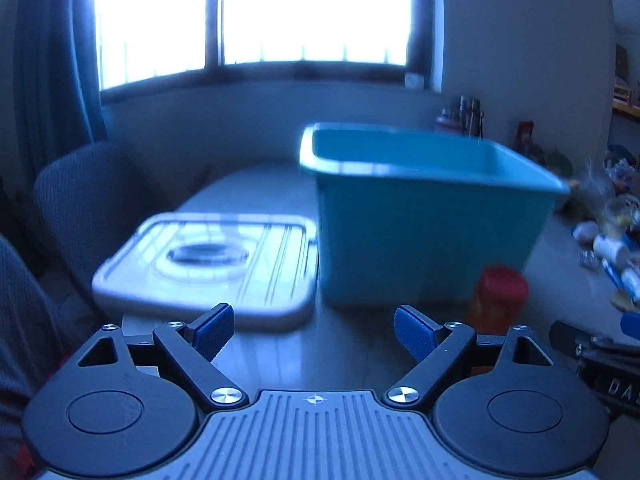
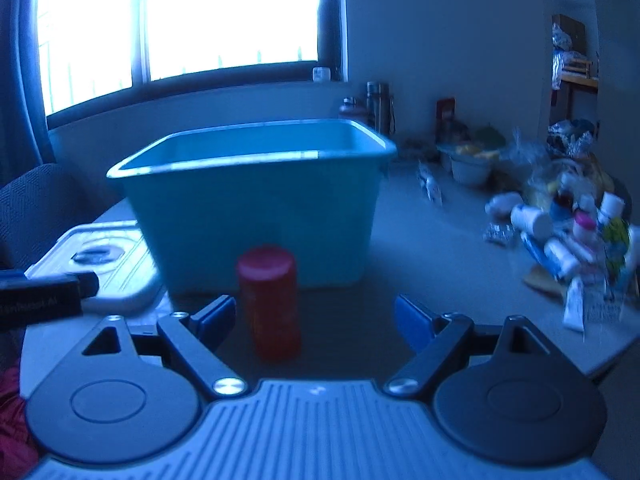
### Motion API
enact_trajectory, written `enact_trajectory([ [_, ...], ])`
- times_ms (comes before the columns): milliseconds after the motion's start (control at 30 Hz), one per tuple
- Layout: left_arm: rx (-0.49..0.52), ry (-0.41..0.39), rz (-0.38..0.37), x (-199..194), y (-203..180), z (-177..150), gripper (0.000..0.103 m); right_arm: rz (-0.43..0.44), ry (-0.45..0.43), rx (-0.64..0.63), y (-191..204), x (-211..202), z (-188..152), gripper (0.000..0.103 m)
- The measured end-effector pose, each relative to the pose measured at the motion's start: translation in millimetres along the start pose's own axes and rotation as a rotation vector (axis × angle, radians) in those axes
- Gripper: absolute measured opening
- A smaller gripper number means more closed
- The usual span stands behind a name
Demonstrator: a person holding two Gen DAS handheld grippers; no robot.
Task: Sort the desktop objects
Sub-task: 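Withdraw both tools from the bin and move the right tool toward the remaining red can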
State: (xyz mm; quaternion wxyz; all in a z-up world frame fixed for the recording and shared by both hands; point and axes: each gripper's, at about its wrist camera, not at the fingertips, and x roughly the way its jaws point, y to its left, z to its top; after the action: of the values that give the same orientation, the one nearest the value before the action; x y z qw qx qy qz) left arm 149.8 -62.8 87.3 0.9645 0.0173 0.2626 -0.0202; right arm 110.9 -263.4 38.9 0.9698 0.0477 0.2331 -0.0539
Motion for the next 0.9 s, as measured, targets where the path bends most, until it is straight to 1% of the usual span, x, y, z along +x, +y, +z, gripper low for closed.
enact_trajectory([
  [167,-0.009,0.024,0.0,-14,10,-33,0.089,0.002,0.002,-0.038,6,-14,-24,0.087],
  [333,-0.018,0.047,0.001,-28,20,-65,0.089,-0.009,0.014,0.014,9,-28,-52,0.087],
  [500,-0.022,0.058,0.016,-33,26,-74,0.089,-0.011,0.023,-0.005,14,-35,-68,0.087],
  [900,-0.033,0.082,0.026,-35,27,-84,0.089,-0.011,0.028,-0.019,15,-37,-79,0.087],
])
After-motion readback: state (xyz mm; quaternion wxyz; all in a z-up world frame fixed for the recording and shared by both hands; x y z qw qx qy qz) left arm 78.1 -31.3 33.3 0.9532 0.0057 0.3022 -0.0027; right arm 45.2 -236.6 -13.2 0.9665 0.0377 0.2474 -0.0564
